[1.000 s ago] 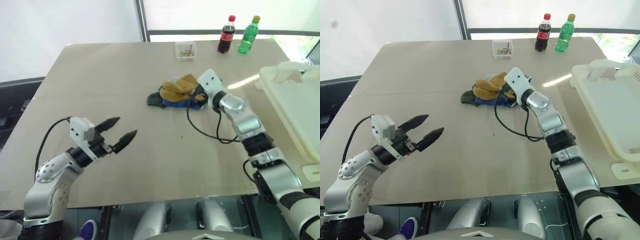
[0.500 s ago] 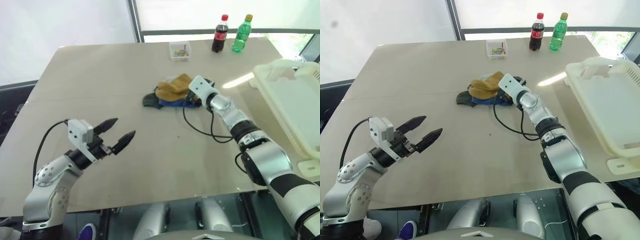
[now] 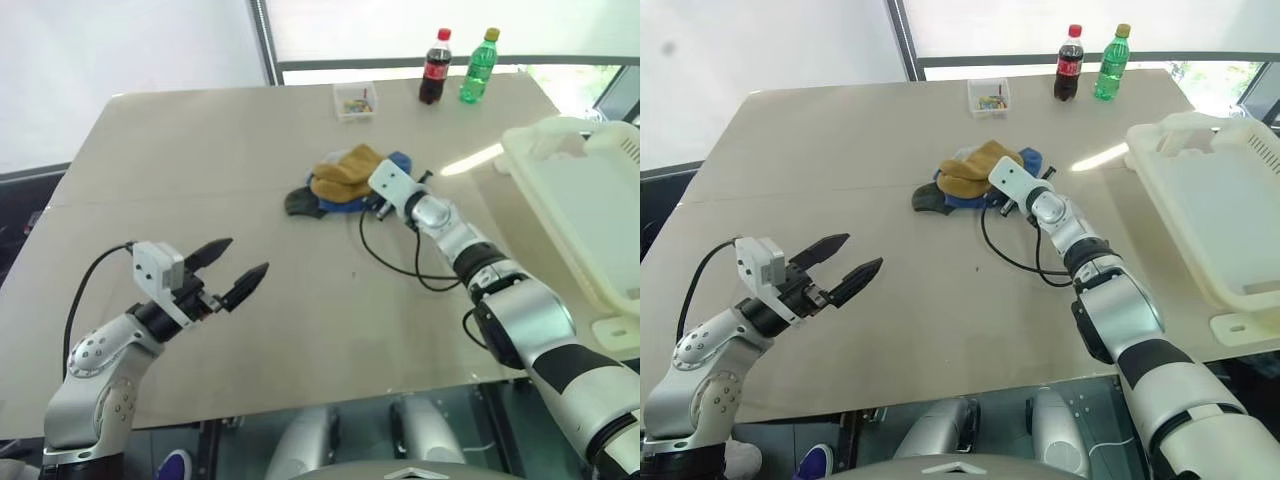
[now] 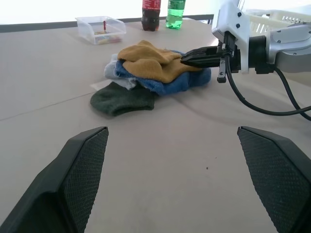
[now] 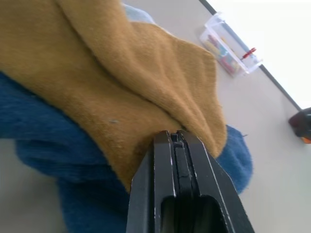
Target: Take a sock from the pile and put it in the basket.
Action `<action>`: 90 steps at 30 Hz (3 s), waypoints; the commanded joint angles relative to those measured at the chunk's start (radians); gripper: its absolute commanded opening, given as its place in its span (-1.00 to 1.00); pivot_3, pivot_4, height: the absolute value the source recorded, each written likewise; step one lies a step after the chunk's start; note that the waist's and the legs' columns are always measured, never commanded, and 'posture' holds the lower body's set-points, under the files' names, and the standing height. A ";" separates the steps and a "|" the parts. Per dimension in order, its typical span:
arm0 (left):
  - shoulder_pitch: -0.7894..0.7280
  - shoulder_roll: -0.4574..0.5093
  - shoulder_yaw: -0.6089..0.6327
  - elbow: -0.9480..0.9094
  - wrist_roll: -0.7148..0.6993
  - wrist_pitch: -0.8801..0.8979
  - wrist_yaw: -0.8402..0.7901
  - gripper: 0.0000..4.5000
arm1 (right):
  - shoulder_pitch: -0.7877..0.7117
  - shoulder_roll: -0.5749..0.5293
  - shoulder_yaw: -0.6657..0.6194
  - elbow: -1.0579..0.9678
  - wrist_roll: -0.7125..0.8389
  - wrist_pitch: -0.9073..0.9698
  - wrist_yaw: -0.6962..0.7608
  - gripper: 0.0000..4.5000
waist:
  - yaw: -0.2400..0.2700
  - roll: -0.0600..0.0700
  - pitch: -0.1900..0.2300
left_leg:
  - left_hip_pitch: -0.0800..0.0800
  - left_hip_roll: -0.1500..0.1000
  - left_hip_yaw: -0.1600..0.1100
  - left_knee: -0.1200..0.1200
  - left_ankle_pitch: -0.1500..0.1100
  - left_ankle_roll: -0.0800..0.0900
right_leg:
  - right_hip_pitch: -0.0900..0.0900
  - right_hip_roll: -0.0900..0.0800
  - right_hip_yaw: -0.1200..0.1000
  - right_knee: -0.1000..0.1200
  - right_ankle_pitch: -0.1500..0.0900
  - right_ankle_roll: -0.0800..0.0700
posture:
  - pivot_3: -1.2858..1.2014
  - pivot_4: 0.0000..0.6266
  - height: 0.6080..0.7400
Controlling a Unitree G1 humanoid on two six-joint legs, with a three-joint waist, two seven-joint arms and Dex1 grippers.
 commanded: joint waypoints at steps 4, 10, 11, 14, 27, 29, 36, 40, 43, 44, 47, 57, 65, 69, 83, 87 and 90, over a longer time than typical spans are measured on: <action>-0.012 -0.003 0.005 -0.024 -0.001 -0.023 -0.001 1.00 | 0.044 0.007 -0.035 -0.085 0.053 -0.004 0.117 -0.96 | -0.001 0.000 0.000 | 0.000 0.000 0.000 0.000 0.000 0.000 | 0.000 0.000 0.001 0.000 0.000 0.000 | 0.03 -0.52 1.00; -0.029 0.003 0.004 -0.007 -0.001 -0.021 -0.011 1.00 | 0.055 0.014 -0.069 -0.140 0.086 -0.010 0.106 -0.96 | 0.000 0.000 0.000 | 0.001 0.001 0.000 0.000 0.000 0.000 | 0.000 0.001 0.001 0.001 0.000 0.000 | 0.03 -0.52 1.00; -0.030 0.004 0.005 -0.005 -0.001 -0.021 -0.013 1.00 | 0.054 0.019 -0.084 -0.156 0.104 -0.014 0.114 -0.96 | -0.001 0.000 0.000 | 0.001 0.001 0.000 0.000 0.000 0.000 | 0.000 0.001 0.001 0.000 0.000 0.000 | 0.03 -0.52 1.00; -0.030 0.005 0.006 -0.002 0.000 -0.021 -0.017 1.00 | 0.049 0.025 -0.106 -0.197 0.129 -0.022 0.118 -0.96 | 0.000 0.000 0.000 | 0.001 0.001 0.001 0.000 0.000 0.000 | 0.000 0.001 0.001 0.001 0.000 0.000 | 0.03 -0.52 1.00; -0.030 0.007 0.009 0.001 0.003 -0.018 -0.020 1.00 | 0.034 0.055 -0.030 -0.210 0.048 -0.045 0.086 0.47 | -0.001 0.000 0.000 | 0.001 0.001 0.001 0.000 0.000 0.000 | 0.000 0.001 0.001 0.000 0.000 0.000 | 0.03 -0.52 1.00; -0.029 0.006 0.008 0.001 0.003 -0.018 -0.019 1.00 | 0.016 0.073 -0.034 -0.176 0.038 -0.036 0.037 0.47 | 0.000 0.000 0.000 | 0.001 0.001 0.001 0.000 0.000 0.000 | 0.000 0.001 0.001 0.001 0.000 0.000 | 0.03 -0.52 1.00; -0.029 0.008 0.015 -0.012 0.001 -0.014 -0.010 1.00 | -0.045 0.102 -0.042 -0.023 -0.002 -0.037 -0.170 0.47 | 0.001 0.000 0.000 | 0.001 0.001 0.001 0.000 0.000 0.000 | -0.001 0.001 0.001 0.000 0.000 0.000 | 0.03 -0.52 1.00; -0.017 0.012 0.028 -0.022 -0.004 -0.012 -0.006 1.00 | -0.050 0.114 -0.017 0.001 -0.028 -0.056 -0.155 0.47 | -0.001 0.001 0.000 | 0.001 0.001 0.001 0.000 0.000 0.000 | -0.001 0.001 0.001 0.000 0.000 0.000 | 0.03 -0.52 1.00; -0.011 0.010 0.029 -0.030 -0.005 -0.011 0.001 1.00 | -0.042 0.121 -0.004 0.001 -0.042 -0.076 -0.139 0.47 | -0.004 0.001 0.000 | 0.001 0.001 0.001 -0.001 0.000 0.000 | -0.001 0.002 0.002 0.001 0.000 0.000 | 0.03 -0.52 1.00; -0.008 0.009 0.030 -0.033 -0.006 -0.010 0.005 1.00 | -0.037 0.124 -0.003 -0.003 -0.040 -0.090 -0.128 0.47 | -0.004 0.001 0.000 | 0.001 0.001 0.001 -0.001 0.000 0.000 | -0.001 0.002 0.002 0.001 0.000 0.000 | 0.03 -0.52 1.00; 0.000 0.008 0.032 -0.039 -0.009 -0.010 0.011 1.00 | -0.033 0.122 0.010 -0.005 -0.056 -0.106 -0.138 0.47 | -0.002 0.001 0.000 | 0.001 0.001 0.001 -0.001 0.000 0.000 | -0.001 0.002 0.002 0.001 0.000 0.000 | 0.03 -0.52 1.00; 0.008 0.012 0.036 -0.056 -0.016 -0.004 0.023 1.00 | -0.067 0.132 0.026 0.042 -0.108 -0.074 -0.263 -0.40 | -0.002 0.001 0.000 | 0.001 0.001 0.001 -0.001 0.000 0.000 | -0.001 0.002 0.002 0.001 0.000 0.000 | 0.03 -0.52 1.00; 0.021 0.014 0.050 -0.075 -0.024 0.007 0.034 1.00 | -0.052 0.139 0.032 0.049 -0.127 -0.085 -0.264 -0.96 | -0.002 0.001 0.000 | 0.001 0.001 0.001 -0.001 0.000 0.000 | -0.001 0.002 0.002 0.001 0.000 0.000 | 0.03 -0.52 1.00; 0.028 0.010 0.053 -0.083 -0.028 0.009 0.040 1.00 | -0.048 0.125 0.010 0.031 -0.107 -0.108 -0.254 -0.96 | -0.002 0.001 0.000 | 0.001 0.001 0.001 -0.001 0.000 0.000 | -0.001 0.002 0.002 0.001 0.000 0.000 | 0.03 -0.52 1.00; -0.052 -0.009 -0.017 -0.032 -0.007 0.020 0.048 1.00 | 0.315 0.032 0.018 -0.571 0.091 -0.101 0.226 -0.96 | -0.001 0.001 0.000 | 0.001 0.001 0.001 0.000 0.000 0.000 | 0.000 0.002 0.002 0.001 0.000 0.000 | 0.03 -0.52 1.00; -0.087 -0.002 -0.033 -0.012 -0.006 0.030 0.042 1.00 | 0.436 -0.017 0.041 -0.773 0.123 -0.018 0.335 -0.96 | 0.009 0.001 0.000 | 0.001 0.002 0.000 0.000 0.000 0.000 | 0.000 0.002 0.001 0.001 0.000 0.000 | 0.03 -0.52 1.00; -0.104 0.001 -0.042 0.000 -0.004 0.033 0.033 1.00 | 0.510 -0.050 0.052 -0.932 0.186 0.085 0.437 -0.96 | 0.012 0.000 0.000 | 0.001 0.002 0.000 0.000 0.000 0.000 | 0.000 0.002 0.002 0.001 0.000 0.000 | 0.03 -0.52 1.00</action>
